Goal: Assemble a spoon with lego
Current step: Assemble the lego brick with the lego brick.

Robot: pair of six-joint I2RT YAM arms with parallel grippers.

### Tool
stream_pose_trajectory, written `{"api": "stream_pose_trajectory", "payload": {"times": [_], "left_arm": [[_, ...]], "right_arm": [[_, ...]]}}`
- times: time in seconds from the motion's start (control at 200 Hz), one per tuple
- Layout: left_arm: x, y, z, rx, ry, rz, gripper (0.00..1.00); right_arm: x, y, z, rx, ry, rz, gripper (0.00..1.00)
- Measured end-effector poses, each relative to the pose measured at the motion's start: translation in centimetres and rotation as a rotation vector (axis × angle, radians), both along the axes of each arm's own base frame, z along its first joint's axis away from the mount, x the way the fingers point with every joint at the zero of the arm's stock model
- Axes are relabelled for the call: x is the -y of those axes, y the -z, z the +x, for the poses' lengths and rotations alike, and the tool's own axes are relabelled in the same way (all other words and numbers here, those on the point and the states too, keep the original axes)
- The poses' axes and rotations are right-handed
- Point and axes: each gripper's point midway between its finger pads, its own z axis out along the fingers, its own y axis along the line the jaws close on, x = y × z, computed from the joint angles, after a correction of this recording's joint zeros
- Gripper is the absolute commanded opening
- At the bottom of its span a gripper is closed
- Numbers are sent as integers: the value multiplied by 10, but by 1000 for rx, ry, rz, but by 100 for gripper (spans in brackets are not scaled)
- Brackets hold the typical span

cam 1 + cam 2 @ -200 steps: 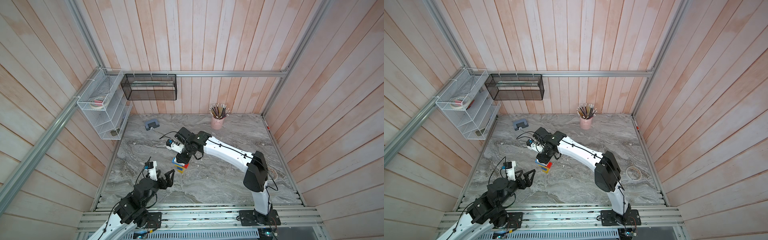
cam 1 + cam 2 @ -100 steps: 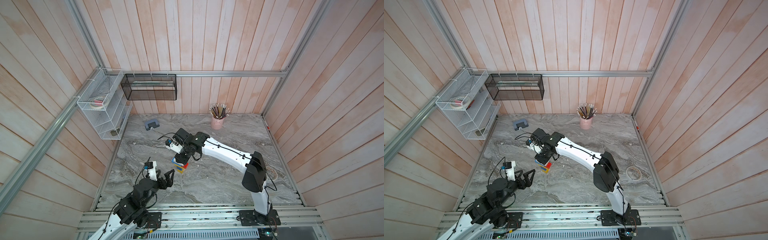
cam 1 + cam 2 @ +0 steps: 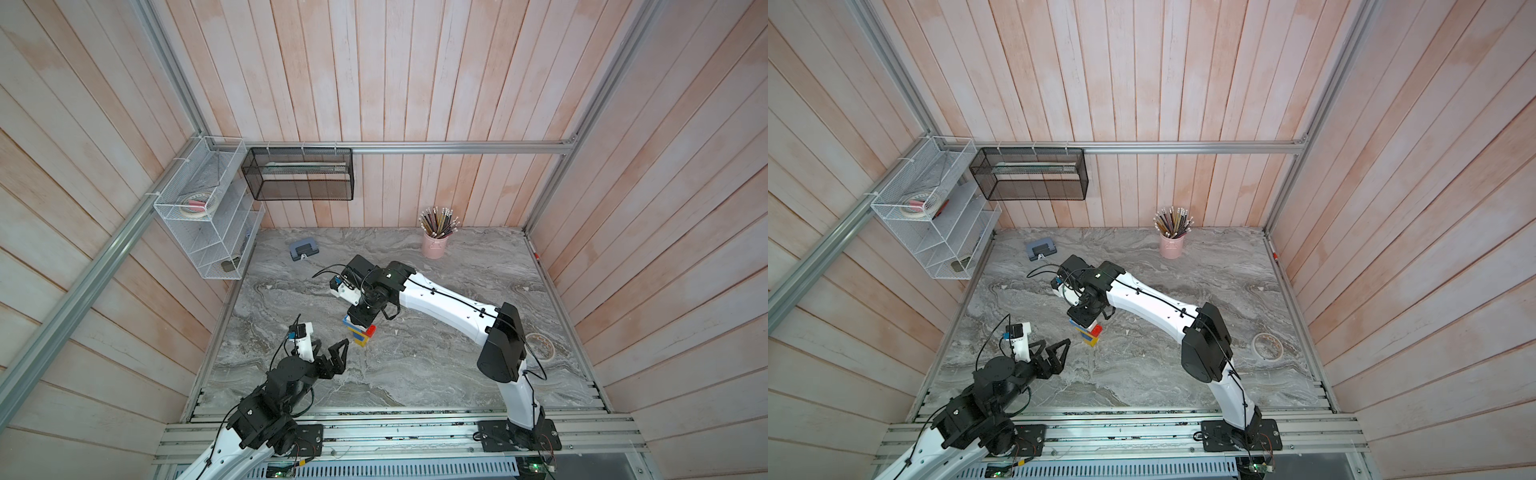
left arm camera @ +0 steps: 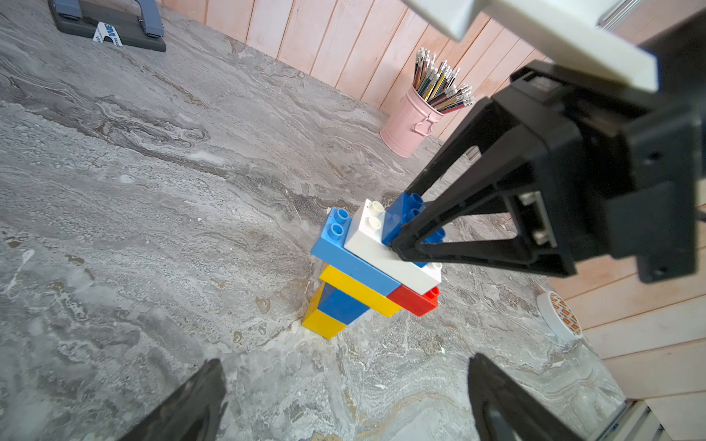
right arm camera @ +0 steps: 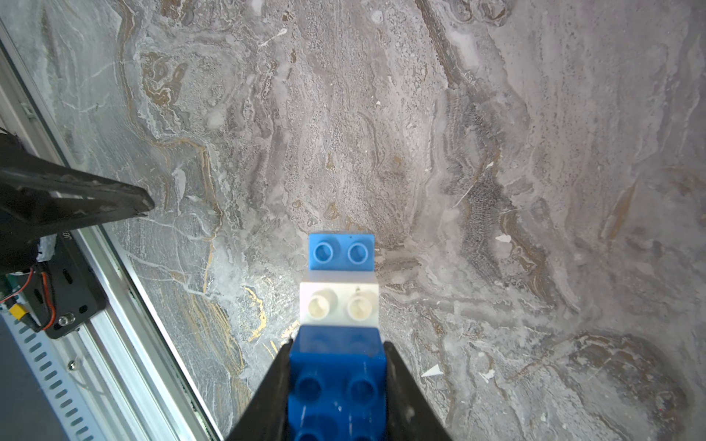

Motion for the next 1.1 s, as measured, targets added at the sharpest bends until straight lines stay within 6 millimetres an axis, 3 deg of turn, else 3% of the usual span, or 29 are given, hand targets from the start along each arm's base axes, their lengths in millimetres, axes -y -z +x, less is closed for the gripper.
{"api": "stream_pose_trajectory", "payload": {"times": [0.605,1.1], "left_arm": [[0,0,0,0,0,0,100],[0,0,0,0,0,0,100]], "right_arm": [[5,1,-2,-15,20,-31,43],[7,4,-4,-26,18,-43,45]]}}
